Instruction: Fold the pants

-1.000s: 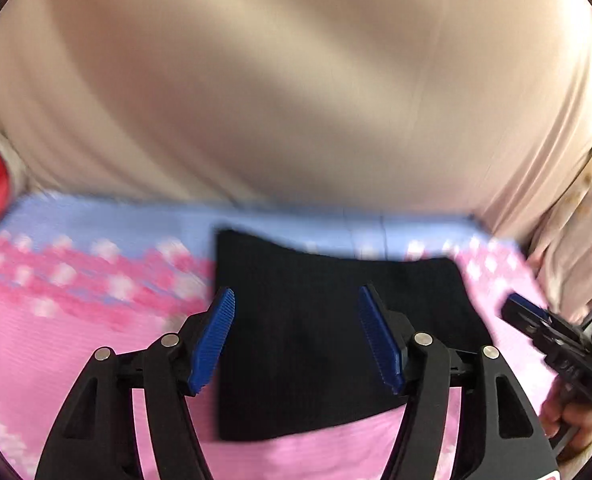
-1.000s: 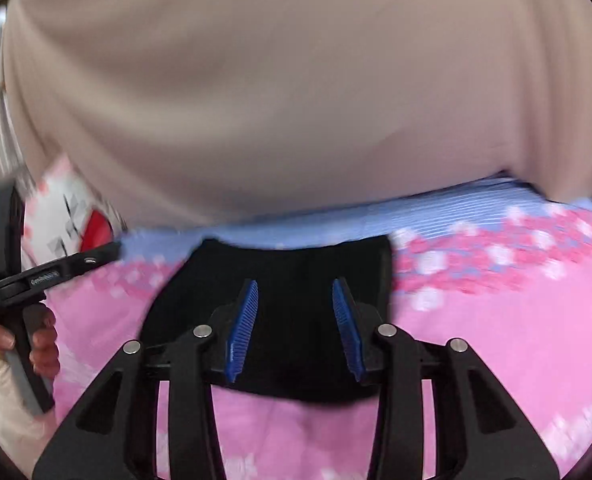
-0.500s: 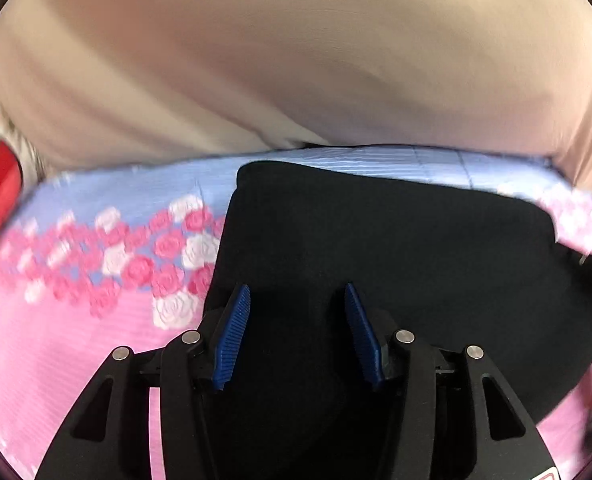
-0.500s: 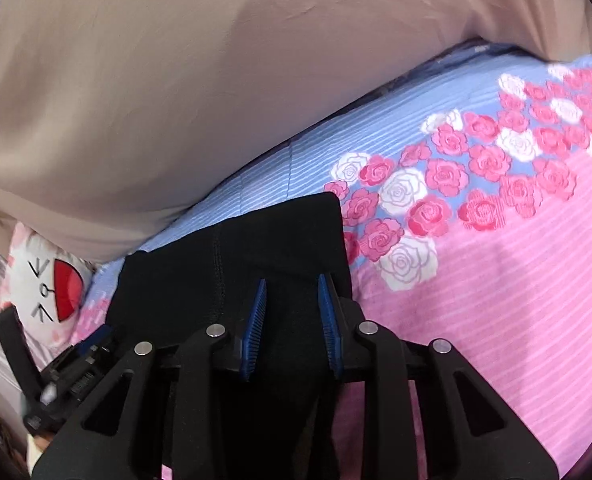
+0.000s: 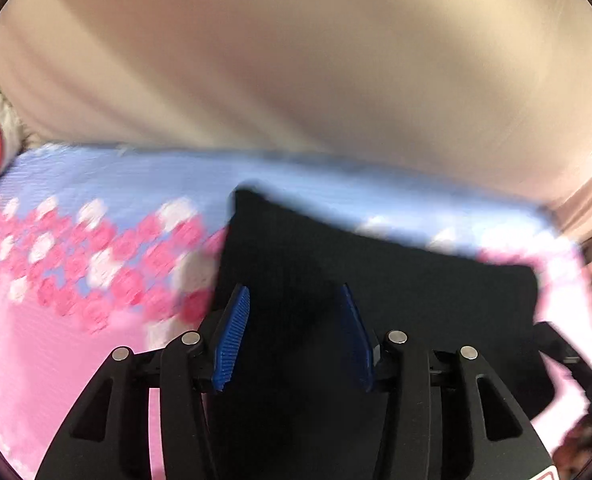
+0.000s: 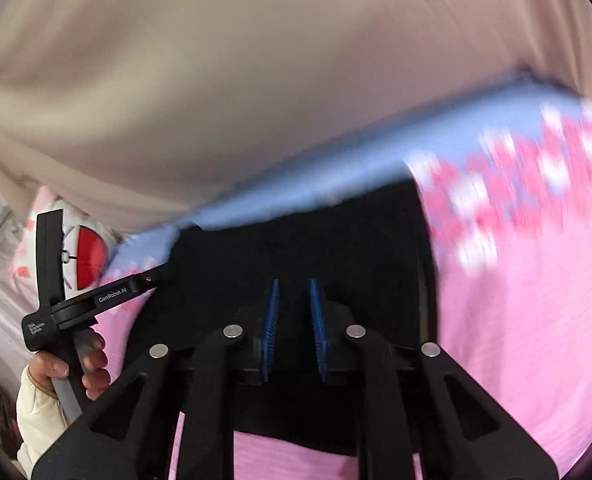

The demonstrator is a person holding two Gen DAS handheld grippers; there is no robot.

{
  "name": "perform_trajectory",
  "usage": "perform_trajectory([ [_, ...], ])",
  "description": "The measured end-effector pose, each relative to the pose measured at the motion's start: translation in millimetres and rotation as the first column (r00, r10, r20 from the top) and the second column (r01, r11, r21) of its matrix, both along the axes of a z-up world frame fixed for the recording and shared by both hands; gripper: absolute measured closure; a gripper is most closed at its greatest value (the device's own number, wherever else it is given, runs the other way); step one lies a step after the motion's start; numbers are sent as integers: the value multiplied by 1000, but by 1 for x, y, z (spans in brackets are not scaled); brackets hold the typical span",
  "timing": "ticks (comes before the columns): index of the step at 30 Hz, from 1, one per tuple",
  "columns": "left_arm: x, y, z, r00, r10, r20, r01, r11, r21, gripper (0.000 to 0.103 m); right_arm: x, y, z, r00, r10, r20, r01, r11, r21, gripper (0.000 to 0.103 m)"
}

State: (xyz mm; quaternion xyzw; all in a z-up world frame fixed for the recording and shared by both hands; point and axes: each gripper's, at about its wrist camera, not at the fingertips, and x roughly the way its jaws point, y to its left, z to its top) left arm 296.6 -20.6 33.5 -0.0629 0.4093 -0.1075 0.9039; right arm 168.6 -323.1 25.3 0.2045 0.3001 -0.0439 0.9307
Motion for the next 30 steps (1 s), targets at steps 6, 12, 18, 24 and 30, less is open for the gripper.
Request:
perform_trajectory([
  [6, 58, -4, -27, 991, 100, -90, -89, 989, 116, 51, 64, -50, -43, 977, -134, -165, 137, 990, 8, 88],
  [12, 26, 28, -13, 994, 92, -53, -92, 996, 0, 52, 9, -32, 5, 997, -72, -9, 72, 995, 71, 83],
  [18, -67, 20, -10, 999, -27, 19, 27, 999, 23, 41, -41, 19, -23, 989, -47, -142, 17, 978, -207, 80],
  [24, -54, 34, -59, 996, 25, -86, -33, 995, -92, 26, -50, 17, -32, 992, -58, -108, 35, 978, -205, 80],
  [30, -101, 20, -30, 1000, -23, 21, 22, 999, 46, 40, -65, 26, -41, 985, -37, -170, -6, 969, -246, 81],
])
